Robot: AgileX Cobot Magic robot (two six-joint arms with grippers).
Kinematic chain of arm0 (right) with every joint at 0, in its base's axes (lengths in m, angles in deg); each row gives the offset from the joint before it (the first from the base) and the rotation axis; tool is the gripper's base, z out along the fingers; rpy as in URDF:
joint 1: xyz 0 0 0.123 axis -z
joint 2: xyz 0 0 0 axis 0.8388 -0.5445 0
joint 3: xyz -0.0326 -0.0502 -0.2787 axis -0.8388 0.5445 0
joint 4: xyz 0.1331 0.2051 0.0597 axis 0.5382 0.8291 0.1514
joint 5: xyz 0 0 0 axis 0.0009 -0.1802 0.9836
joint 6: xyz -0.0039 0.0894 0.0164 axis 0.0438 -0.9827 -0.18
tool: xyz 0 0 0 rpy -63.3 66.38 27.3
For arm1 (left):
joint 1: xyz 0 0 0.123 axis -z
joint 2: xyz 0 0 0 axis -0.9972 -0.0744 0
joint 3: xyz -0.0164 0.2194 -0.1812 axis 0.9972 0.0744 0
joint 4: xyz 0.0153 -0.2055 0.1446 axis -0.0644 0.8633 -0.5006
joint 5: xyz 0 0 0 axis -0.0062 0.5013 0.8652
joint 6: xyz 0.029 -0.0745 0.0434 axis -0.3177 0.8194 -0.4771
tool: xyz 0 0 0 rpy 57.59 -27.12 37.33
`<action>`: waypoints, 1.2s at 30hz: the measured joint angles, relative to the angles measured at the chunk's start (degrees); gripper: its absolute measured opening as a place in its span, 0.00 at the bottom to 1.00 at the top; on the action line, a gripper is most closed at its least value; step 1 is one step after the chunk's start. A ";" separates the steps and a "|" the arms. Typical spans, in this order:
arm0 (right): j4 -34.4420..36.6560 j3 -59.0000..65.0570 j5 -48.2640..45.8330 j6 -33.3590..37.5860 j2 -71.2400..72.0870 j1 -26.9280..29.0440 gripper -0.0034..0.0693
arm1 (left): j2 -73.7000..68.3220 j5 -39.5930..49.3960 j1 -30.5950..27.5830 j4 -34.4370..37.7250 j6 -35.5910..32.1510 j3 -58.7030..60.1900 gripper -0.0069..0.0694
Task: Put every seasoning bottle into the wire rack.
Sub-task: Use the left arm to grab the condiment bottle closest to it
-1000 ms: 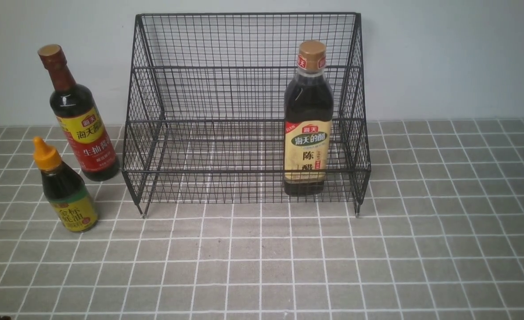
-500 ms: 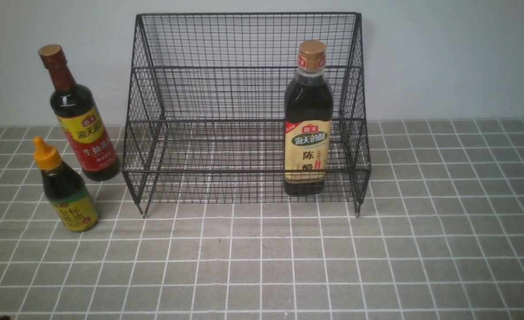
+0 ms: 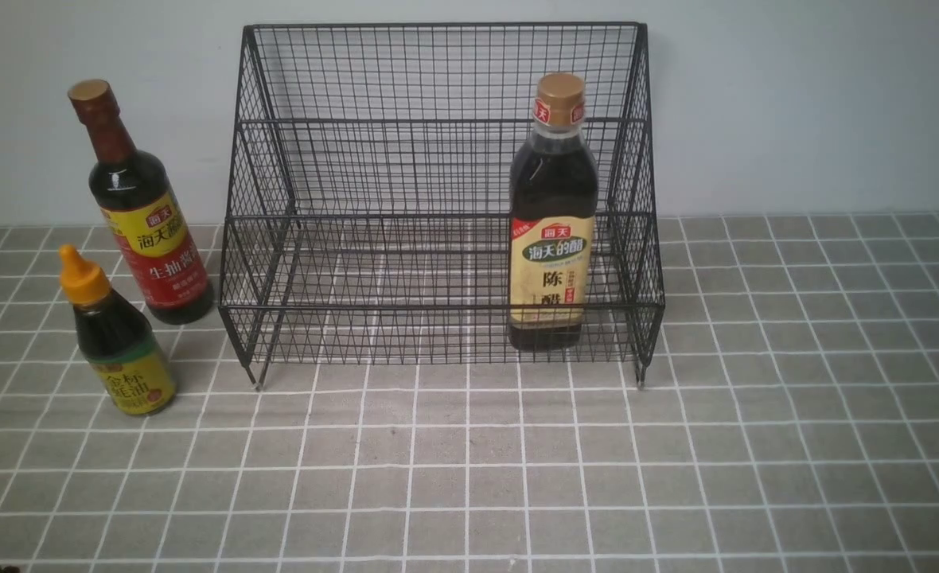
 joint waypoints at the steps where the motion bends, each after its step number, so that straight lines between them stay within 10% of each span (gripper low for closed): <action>1: 0.00 0.00 0.00 0.00 0.00 0.00 0.03 | 0.00 0.00 0.00 0.00 0.00 0.00 0.08; 21: 0.00 0.00 0.13 0.00 0.00 0.00 0.03 | 0.00 -1.15 0.00 -1.87 0.12 0.08 0.08; 36: 0.00 0.00 0.13 -0.04 0.00 0.00 0.03 | -4.90 -41.93 0.00 6.81 4.95 -1.23 0.08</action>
